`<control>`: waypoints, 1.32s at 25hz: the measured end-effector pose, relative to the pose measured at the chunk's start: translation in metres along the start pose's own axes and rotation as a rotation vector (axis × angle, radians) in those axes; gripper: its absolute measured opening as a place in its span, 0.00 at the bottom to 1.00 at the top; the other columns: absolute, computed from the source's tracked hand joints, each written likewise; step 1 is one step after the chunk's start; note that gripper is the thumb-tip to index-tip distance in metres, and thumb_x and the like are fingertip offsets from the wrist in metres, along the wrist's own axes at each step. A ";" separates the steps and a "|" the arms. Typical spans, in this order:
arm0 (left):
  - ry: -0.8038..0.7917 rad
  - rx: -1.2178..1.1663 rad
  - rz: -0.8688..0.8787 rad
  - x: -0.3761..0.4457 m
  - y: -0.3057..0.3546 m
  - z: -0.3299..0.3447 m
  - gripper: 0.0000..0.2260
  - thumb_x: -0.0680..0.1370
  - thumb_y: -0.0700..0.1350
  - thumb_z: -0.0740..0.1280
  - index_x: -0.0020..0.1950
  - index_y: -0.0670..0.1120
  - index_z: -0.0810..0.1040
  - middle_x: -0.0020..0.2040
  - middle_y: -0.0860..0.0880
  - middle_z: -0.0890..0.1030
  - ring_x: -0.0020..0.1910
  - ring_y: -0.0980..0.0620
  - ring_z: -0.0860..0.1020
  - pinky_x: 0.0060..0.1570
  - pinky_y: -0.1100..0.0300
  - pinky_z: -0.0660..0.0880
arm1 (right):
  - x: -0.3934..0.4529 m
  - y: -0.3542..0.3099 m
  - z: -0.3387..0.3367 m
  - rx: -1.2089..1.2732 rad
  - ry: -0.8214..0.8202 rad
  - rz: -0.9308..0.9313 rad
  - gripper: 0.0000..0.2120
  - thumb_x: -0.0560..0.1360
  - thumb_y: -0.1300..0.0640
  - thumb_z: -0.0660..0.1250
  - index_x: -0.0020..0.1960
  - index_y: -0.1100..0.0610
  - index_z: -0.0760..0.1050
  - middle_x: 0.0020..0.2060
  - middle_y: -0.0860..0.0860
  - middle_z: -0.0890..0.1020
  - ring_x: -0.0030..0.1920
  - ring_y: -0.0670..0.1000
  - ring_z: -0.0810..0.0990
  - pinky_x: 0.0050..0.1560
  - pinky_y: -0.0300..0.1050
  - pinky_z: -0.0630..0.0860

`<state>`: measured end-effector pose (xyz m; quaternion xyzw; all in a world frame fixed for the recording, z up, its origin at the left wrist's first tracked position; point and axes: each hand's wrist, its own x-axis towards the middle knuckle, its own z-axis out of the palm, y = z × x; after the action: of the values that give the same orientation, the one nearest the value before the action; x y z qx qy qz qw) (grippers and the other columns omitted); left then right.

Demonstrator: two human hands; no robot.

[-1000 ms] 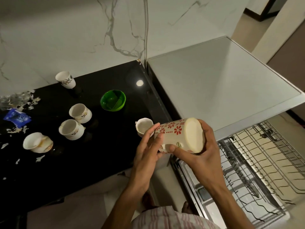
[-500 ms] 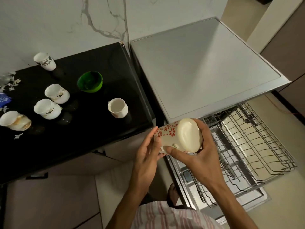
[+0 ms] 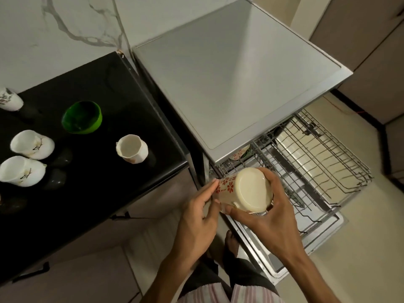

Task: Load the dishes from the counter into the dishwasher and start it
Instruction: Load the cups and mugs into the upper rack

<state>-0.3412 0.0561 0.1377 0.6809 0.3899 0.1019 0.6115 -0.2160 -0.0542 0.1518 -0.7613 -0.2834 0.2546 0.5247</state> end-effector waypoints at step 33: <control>0.033 0.113 -0.164 0.300 -0.173 0.171 0.27 0.79 0.61 0.60 0.74 0.50 0.67 0.67 0.47 0.75 0.62 0.49 0.76 0.61 0.49 0.75 | 0.249 0.306 0.000 -0.379 -0.125 -0.014 0.45 0.63 0.50 0.80 0.72 0.59 0.60 0.64 0.57 0.75 0.60 0.56 0.77 0.57 0.44 0.76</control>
<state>-0.1035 0.1145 -0.1608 0.6783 0.4594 0.0409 0.5720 0.0113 0.0317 -0.1589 -0.8272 -0.3636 0.2398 0.3550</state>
